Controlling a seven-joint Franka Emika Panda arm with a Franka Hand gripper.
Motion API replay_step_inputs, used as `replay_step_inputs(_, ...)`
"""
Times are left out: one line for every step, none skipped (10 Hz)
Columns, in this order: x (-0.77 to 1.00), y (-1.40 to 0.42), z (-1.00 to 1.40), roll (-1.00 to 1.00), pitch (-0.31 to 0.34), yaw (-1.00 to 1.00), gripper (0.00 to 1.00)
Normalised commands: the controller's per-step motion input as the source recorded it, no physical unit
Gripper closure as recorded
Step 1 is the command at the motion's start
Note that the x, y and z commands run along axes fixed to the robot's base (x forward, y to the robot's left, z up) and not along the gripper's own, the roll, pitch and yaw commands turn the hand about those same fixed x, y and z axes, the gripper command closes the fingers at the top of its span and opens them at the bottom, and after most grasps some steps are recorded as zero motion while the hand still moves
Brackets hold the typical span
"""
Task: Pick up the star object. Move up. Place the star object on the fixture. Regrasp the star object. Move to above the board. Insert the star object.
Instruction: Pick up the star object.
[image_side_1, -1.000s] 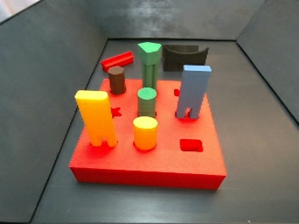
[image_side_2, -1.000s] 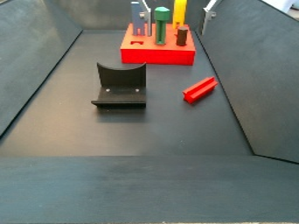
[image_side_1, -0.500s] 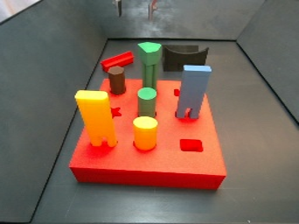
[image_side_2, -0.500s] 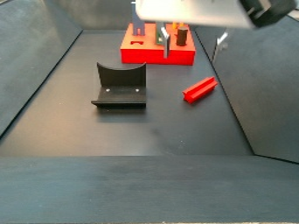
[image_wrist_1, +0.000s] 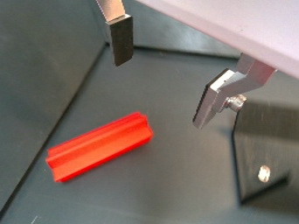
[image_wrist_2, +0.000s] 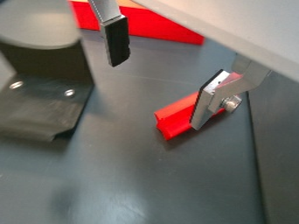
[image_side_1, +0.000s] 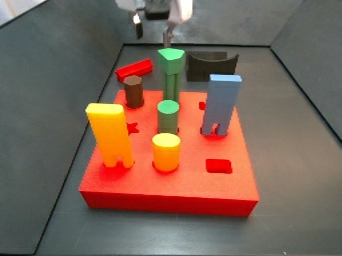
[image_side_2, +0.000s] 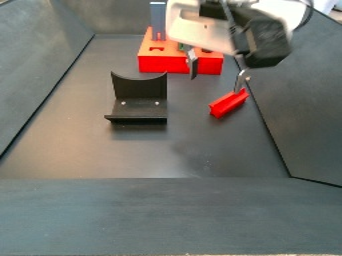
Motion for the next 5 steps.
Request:
replay_step_inputs(0.00,-0.26,-0.94,0.02,-0.129,-0.83,0.00)
replay_step_inputs(0.06,-0.14,-1.00,0.00,-0.056,-0.74,0.00)
replay_step_inputs(0.00,-0.01,-1.00,0.02,-0.026,-0.63,0.00)
replay_step_inputs(-0.10,0.00,-1.00,0.00,0.000,-0.50,0.00)
replay_step_inputs(-0.38,0.03,-1.00,0.00,0.000,-0.40,0.00)
